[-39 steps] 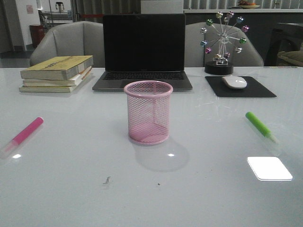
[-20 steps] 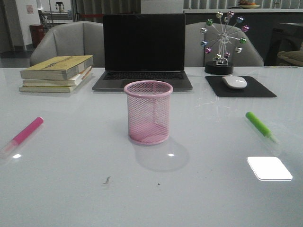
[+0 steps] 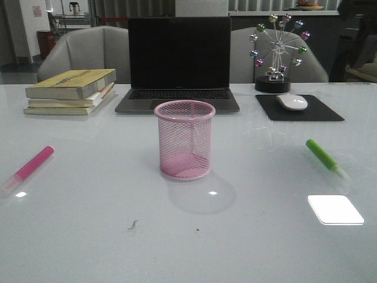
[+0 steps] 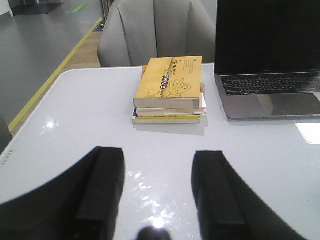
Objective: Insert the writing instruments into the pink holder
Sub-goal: 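Lower the right gripper over the green marker and close on it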
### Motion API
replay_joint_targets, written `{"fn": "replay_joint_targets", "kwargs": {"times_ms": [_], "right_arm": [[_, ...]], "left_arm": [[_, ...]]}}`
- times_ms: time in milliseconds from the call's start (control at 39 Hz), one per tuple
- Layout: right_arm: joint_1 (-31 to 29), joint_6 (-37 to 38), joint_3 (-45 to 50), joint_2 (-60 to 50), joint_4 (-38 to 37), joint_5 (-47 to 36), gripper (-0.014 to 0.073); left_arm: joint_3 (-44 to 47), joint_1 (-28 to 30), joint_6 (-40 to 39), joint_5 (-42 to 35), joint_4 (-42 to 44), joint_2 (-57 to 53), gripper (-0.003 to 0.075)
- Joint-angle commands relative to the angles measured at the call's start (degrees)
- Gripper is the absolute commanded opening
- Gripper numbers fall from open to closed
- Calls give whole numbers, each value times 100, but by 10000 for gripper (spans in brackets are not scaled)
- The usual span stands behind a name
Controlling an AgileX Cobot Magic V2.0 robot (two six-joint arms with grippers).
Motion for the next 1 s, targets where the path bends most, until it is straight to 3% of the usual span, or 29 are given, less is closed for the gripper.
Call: {"fn": "replay_joint_targets", "kwargs": {"times_ms": [0,410,974], "right_arm": [[-17,-15,-865,459,-88,221,427],[-17,-105,-2614,2566,-141,1575,427],[-17,-111,-2717,3461,-141,1650,427]], "left_arm": [[-210,-14,-49,-468,-47,-32,356],[-210,-14,-49,-468,-47,-32,273],[-210,-14,-49,-468,-47,-32,133]]}}
